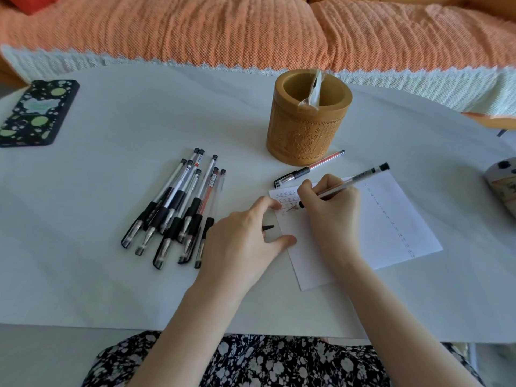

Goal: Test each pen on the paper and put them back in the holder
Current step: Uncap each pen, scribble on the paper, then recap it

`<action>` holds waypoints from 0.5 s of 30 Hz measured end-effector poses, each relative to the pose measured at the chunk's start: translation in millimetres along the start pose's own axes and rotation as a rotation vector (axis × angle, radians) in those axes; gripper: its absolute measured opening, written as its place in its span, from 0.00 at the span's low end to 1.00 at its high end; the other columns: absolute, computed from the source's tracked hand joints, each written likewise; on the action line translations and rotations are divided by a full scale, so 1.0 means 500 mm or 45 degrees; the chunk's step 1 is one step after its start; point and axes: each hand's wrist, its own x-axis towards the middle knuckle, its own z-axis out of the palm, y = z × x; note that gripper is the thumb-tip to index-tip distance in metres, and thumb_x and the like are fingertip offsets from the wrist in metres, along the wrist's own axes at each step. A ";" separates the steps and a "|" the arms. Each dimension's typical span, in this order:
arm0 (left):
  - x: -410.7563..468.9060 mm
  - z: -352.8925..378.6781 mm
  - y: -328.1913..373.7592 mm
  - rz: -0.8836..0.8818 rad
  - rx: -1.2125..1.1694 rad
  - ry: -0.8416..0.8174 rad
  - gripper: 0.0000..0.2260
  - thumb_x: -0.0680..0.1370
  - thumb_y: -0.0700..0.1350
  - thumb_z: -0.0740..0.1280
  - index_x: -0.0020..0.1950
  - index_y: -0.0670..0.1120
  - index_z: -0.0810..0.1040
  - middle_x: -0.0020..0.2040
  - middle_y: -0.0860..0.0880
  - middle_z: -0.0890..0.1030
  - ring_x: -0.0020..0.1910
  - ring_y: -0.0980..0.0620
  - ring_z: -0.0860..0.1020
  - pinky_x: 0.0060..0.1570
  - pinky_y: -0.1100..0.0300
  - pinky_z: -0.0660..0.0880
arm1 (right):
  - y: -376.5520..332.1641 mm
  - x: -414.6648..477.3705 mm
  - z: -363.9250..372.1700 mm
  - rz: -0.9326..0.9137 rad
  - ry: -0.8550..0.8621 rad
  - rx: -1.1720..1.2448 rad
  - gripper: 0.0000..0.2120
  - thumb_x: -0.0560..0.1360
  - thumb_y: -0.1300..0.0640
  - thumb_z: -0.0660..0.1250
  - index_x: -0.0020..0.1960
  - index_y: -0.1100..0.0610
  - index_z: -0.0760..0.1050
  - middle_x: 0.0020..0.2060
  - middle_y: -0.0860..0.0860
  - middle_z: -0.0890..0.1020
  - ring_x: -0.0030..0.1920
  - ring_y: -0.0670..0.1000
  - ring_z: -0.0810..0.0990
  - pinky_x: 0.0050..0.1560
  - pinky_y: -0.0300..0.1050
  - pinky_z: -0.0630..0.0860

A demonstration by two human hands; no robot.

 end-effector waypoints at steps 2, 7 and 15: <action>0.000 0.000 0.001 -0.004 0.004 -0.003 0.21 0.68 0.64 0.69 0.58 0.61 0.70 0.41 0.55 0.79 0.46 0.55 0.81 0.43 0.58 0.75 | 0.000 0.000 0.001 -0.010 -0.005 -0.006 0.17 0.72 0.60 0.67 0.29 0.57 0.62 0.23 0.50 0.64 0.26 0.46 0.60 0.26 0.36 0.57; 0.001 0.001 0.000 -0.013 -0.001 -0.009 0.21 0.68 0.63 0.69 0.58 0.61 0.70 0.41 0.54 0.79 0.45 0.55 0.81 0.43 0.57 0.76 | 0.000 0.001 0.001 -0.021 -0.004 0.001 0.17 0.72 0.60 0.67 0.29 0.58 0.63 0.24 0.52 0.65 0.26 0.46 0.60 0.26 0.37 0.57; 0.003 0.001 0.001 -0.030 0.007 -0.024 0.21 0.68 0.63 0.69 0.58 0.61 0.69 0.42 0.54 0.79 0.46 0.57 0.80 0.43 0.60 0.74 | 0.001 0.003 0.003 -0.042 0.002 -0.002 0.18 0.72 0.62 0.67 0.28 0.57 0.62 0.20 0.46 0.62 0.24 0.45 0.59 0.24 0.35 0.56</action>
